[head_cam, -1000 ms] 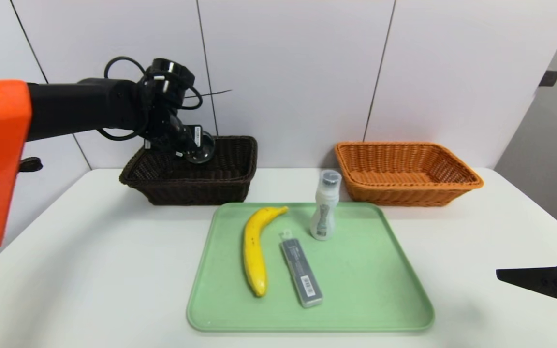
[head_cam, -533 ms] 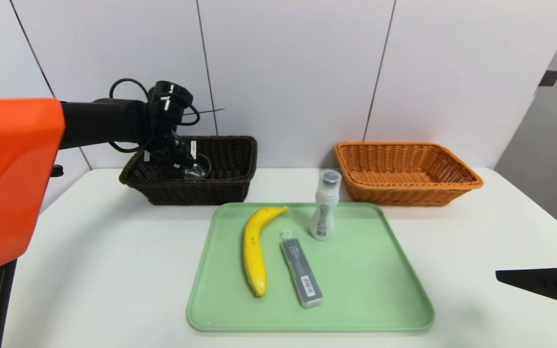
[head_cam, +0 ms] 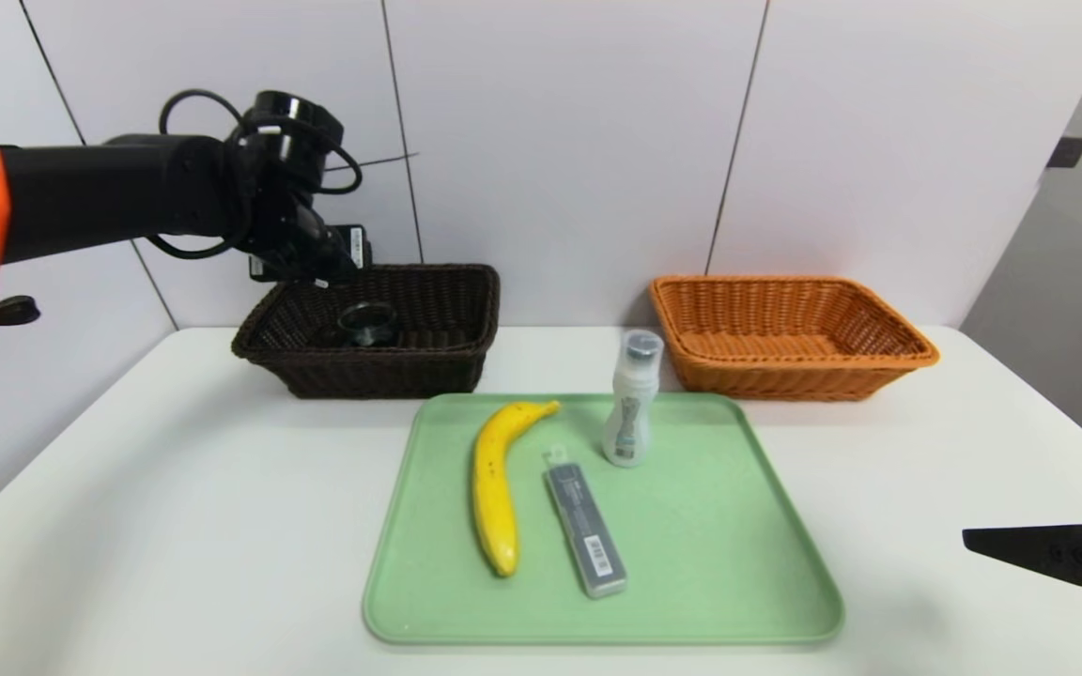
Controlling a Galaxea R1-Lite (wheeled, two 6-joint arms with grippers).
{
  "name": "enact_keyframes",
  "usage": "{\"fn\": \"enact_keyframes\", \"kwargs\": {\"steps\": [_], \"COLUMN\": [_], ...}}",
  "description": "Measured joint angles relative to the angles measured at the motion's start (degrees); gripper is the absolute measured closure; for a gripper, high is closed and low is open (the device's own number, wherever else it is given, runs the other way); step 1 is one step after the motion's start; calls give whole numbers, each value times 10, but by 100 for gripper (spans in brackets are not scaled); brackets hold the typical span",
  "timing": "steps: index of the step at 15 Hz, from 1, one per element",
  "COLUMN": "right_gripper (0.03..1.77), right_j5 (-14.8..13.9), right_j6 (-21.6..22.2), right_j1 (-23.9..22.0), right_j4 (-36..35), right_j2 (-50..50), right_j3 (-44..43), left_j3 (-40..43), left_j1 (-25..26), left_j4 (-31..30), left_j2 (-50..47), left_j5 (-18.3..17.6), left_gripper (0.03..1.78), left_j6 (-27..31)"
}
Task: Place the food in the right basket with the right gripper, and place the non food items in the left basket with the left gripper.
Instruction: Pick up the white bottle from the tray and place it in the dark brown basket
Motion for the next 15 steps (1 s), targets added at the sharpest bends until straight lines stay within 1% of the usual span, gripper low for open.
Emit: {"fn": "enact_keyframes", "kwargs": {"steps": [4, 6, 8, 10, 12, 15], "right_gripper": [10, 10, 10, 10, 10, 10], "right_j5": [0, 0, 0, 0, 0, -1], "right_j6": [-1, -1, -1, -1, -1, -2], "right_j1": [0, 0, 0, 0, 0, 0], "right_j4": [1, 0, 1, 0, 2, 3], "right_j2": [-5, -8, -12, -16, -20, -33], "right_j3": [1, 1, 1, 1, 1, 6], "left_j3": [1, 5, 9, 12, 21, 72], "left_j1": [-31, -65, -107, -160, -206, -242], "left_j4": [5, 23, 54, 81, 100, 97], "left_j2": [-78, -110, -130, -145, -157, -175], "left_j5": [0, 0, -2, -25, -65, -118], "left_gripper": [28, 25, 21, 19, 17, 15], "left_j6": [10, 6, -12, -35, -61, -68]}}
